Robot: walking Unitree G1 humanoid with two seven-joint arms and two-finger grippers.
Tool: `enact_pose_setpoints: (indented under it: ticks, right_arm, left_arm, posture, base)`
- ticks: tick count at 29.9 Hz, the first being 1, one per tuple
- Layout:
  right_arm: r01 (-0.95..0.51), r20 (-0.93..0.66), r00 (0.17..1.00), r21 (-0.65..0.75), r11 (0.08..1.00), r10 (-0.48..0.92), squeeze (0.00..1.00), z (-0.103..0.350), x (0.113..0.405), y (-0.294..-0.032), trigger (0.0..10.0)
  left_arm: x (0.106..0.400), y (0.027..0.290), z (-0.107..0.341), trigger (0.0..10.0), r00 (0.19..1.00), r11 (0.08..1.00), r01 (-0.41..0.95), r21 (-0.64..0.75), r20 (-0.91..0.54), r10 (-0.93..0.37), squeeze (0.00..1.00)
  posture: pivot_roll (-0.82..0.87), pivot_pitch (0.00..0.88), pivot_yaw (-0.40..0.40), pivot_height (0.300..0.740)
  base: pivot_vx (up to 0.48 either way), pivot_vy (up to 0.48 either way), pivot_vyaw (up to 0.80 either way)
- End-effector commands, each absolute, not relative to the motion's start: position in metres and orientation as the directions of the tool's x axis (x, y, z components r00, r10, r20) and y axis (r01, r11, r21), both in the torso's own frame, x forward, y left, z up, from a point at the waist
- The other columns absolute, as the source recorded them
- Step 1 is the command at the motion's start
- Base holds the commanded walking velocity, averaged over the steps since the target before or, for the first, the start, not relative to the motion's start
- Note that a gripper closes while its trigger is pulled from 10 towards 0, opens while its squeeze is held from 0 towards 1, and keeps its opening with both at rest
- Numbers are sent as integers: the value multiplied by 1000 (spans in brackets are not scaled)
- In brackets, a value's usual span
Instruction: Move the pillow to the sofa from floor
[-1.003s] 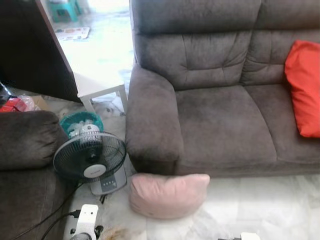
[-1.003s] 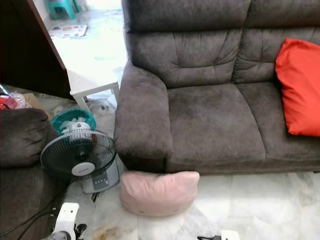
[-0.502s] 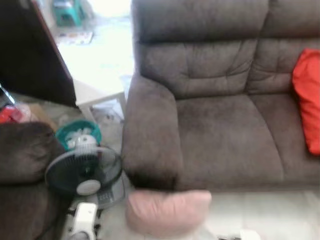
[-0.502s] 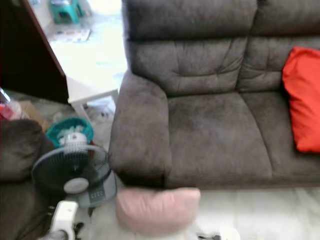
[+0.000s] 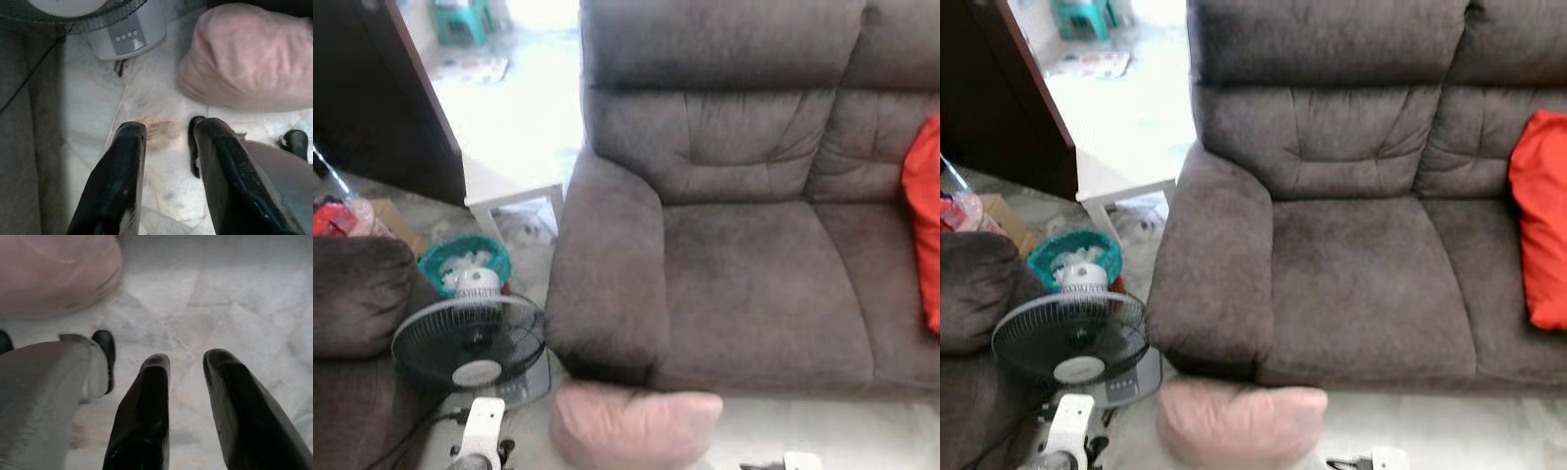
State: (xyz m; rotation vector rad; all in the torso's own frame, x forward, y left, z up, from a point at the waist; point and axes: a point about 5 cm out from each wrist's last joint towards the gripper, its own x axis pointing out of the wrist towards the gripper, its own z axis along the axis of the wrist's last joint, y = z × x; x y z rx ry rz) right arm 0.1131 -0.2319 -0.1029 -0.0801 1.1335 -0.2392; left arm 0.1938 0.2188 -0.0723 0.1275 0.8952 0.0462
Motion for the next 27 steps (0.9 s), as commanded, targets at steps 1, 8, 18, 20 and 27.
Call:
enact_pose_setpoints:
  ticks: [1,8,18,20,27]
  right_arm:
    - [146,-894,389,-178,973,-222,0,-105,109,-230,10000]
    - [141,-894,391,-177,974,-219,0,-105,108,-231,10000]
    - [195,-846,481,-153,969,-230,0,-100,115,-232,10000]
    - [199,-832,501,-154,968,-236,0,-99,117,-232,10000]
    - [275,-751,608,-104,956,-257,0,-92,125,-234,10000]
  left_arm:
    - [194,224,-70,10000,644,987,-10,161,-754,129,0]
    - [237,222,-36,10000,843,981,-81,177,-513,163,0]
    - [255,225,4,10000,969,967,-100,235,-196,148,0]
    - [255,225,7,10000,976,967,-98,236,-168,140,0]
    - [254,221,38,10000,993,966,-118,232,10,119,0]
  posture:
    - [139,95,-2,740]
    - [151,98,-2,740]
    - [157,96,-8,740]
    - [148,93,-6,740]
    - [140,93,-8,740]
  base:
    - [0,0,0]
    - [0,0,0]
    - [0,0,0]
    - [0,0,0]
    - [0,0,0]
